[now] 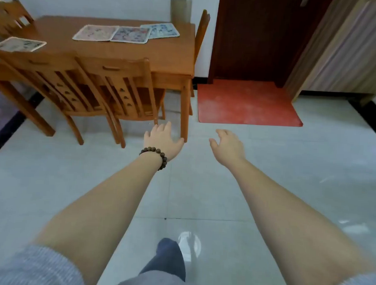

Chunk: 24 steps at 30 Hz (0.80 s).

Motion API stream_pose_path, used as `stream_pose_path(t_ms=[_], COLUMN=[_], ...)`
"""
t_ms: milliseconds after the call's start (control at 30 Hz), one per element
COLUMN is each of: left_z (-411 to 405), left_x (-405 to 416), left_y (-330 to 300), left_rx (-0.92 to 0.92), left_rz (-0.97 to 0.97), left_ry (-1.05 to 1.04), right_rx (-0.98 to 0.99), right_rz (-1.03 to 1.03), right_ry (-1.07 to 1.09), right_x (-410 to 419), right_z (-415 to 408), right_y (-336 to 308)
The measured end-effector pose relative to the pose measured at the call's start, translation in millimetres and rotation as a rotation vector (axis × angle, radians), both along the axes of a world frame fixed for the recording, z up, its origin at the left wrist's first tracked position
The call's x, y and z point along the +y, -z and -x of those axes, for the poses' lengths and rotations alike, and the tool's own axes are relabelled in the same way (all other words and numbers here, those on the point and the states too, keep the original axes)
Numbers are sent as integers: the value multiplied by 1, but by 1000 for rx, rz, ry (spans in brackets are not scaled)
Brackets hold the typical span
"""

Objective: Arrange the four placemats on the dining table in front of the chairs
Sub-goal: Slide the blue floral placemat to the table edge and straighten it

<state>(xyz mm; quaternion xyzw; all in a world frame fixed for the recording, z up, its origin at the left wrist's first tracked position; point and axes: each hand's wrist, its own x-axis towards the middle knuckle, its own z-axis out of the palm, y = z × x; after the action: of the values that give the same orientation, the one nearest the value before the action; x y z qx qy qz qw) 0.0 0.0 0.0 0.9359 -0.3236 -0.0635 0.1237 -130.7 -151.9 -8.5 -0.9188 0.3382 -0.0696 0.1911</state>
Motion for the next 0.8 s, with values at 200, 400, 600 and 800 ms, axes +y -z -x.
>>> stream_pose_path(t_ms=[200, 400, 600, 800], left_z=[-39, -120, -213, -279], left_x=[-76, -183, -295, -388], left_y=[22, 47, 34, 17], left_rx=[-5, -26, -3, -33], left_rz=[18, -33, -52, -56], left_ry=[37, 60, 60, 65], right_rx=[33, 45, 96, 80], right_rz=[27, 52, 71, 25], right_ry=[28, 40, 34, 48], right_x=[-75, -181, -297, -384], right_z=[-31, -105, -195, -260], right_y=[14, 30, 21, 14])
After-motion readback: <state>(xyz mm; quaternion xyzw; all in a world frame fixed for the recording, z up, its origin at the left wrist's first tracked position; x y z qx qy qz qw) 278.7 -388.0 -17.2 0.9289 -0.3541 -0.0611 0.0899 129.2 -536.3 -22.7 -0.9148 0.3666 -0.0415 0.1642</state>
